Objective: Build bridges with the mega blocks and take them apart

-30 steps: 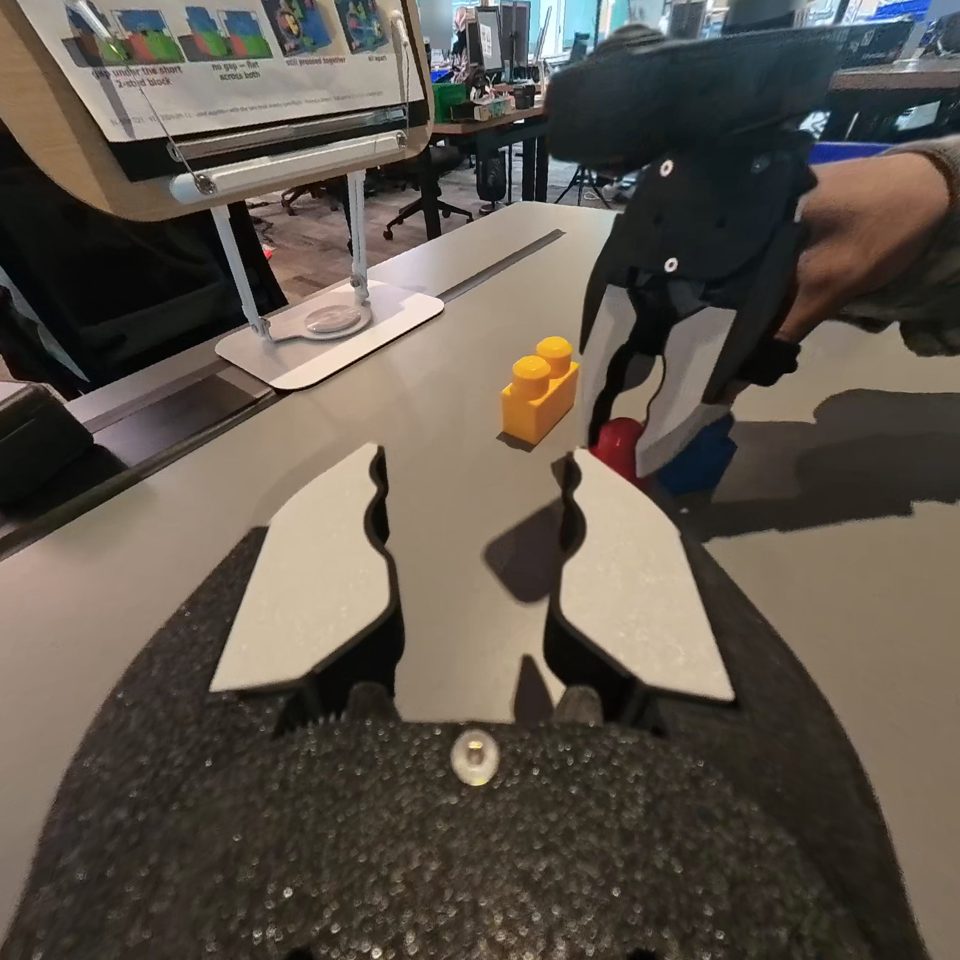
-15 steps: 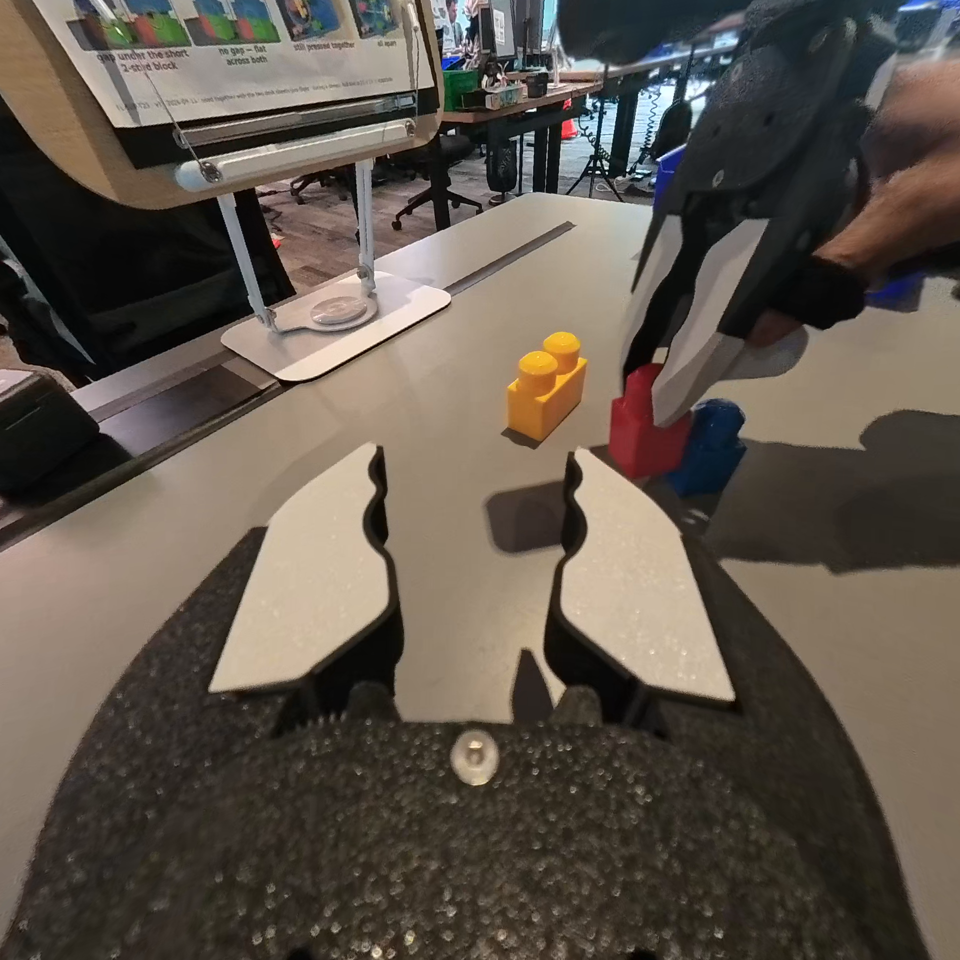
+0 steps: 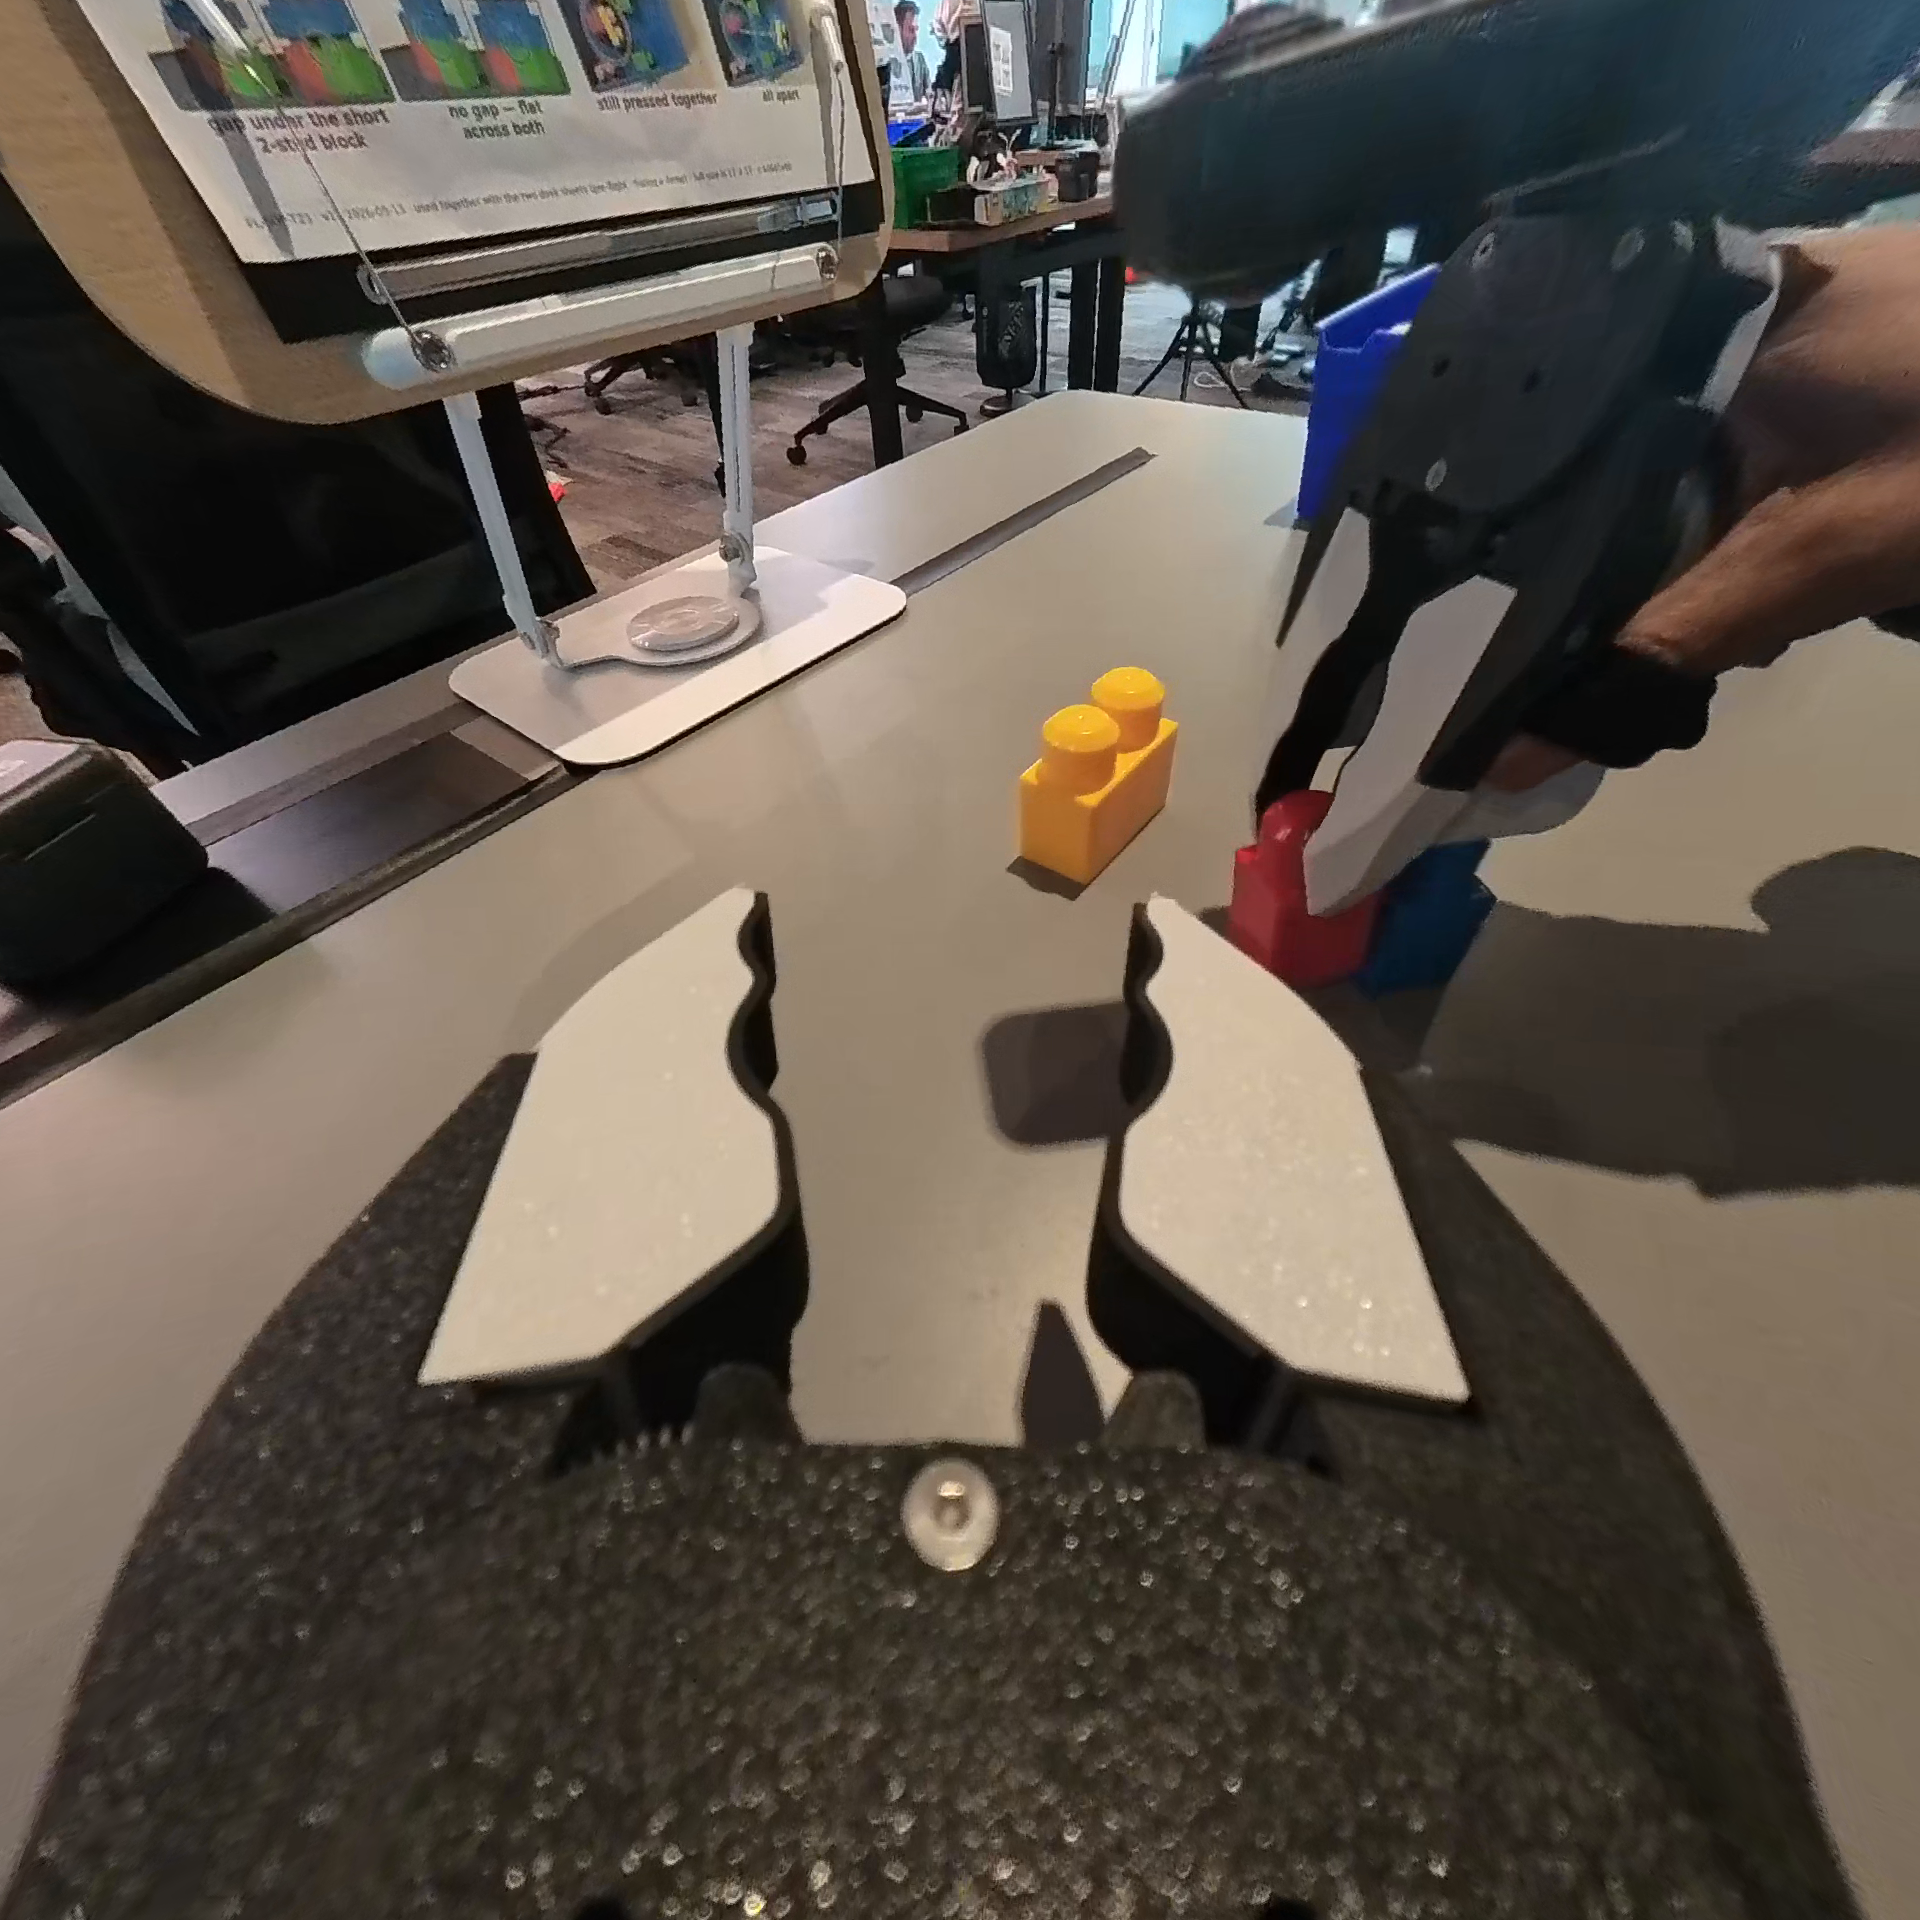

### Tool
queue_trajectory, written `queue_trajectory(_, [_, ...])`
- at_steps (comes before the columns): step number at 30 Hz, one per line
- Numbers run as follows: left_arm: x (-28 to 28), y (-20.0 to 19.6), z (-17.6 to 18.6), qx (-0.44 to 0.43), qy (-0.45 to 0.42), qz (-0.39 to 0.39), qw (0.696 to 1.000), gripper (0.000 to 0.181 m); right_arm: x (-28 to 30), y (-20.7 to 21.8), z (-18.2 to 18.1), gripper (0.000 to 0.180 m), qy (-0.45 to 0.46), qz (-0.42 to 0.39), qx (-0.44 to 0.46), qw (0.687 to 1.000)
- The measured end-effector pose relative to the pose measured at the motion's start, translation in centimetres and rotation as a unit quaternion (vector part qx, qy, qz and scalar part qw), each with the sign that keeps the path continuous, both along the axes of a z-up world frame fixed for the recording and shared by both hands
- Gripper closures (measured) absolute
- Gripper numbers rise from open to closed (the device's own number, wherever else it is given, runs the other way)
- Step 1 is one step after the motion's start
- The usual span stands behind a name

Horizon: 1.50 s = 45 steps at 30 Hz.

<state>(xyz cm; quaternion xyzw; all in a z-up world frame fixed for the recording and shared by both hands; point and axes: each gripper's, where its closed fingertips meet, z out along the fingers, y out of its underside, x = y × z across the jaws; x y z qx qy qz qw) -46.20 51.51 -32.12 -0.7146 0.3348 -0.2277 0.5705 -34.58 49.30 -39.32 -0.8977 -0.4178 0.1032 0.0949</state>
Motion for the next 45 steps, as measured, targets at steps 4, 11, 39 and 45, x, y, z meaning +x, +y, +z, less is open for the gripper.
queue_trajectory(4, [0.1, -0.1, 0.0, -0.001, 0.002, -0.003, 1.0, 0.116, 0.2, -0.2, -0.5, 0.148, -0.005, -0.001, -0.008, 1.0])
queue_trajectory(11, [0.4, -0.1, -0.3, -0.005, 0.007, -0.007, 1.0, 0.114, 0.0, -0.5, 0.0, 0.14, 0.006, -0.001, -0.01, 1.0])
queue_trajectory(39, [2.3, -0.7, -2.4, -0.034, 0.045, -0.038, 0.998, 0.111, 7.2, -4.0, 0.4, 0.134, 0.171, 0.02, 0.159, 0.972])
queue_trajectory(45, [1.9, -0.7, -1.9, -0.028, 0.038, -0.033, 0.998, 0.112, 7.4, -2.2, -1.6, 0.141, 0.132, 0.024, 0.17, 0.976])
